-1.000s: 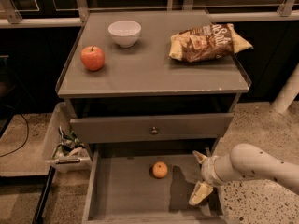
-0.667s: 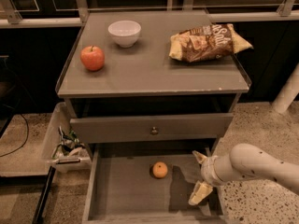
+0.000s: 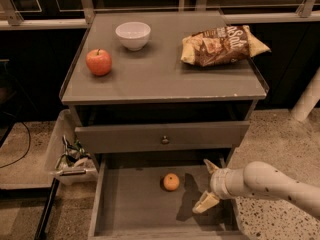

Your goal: Pick orange from middle drawer and place on counter

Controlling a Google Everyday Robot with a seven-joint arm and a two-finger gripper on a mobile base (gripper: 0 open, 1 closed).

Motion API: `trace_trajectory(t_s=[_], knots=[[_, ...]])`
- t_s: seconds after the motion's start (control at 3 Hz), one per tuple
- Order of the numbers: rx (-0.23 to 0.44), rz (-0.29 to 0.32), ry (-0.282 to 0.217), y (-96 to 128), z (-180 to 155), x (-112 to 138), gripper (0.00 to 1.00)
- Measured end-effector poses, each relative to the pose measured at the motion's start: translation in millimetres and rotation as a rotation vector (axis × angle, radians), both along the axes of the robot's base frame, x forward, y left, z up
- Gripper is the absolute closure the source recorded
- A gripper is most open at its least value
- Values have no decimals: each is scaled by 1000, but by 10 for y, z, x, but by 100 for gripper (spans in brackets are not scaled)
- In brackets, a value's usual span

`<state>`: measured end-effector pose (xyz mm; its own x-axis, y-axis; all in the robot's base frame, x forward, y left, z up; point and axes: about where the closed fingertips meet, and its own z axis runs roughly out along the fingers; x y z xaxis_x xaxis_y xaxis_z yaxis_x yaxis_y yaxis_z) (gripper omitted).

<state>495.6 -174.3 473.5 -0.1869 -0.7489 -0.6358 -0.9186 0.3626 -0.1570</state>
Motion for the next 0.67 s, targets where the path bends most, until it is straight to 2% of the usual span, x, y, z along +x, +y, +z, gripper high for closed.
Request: trace_trajectory(t_s=[0.33, 0.67], knots=[[119, -32, -8, 120, -254, 232, 0], [216, -14, 23, 270, -484, 412, 0]])
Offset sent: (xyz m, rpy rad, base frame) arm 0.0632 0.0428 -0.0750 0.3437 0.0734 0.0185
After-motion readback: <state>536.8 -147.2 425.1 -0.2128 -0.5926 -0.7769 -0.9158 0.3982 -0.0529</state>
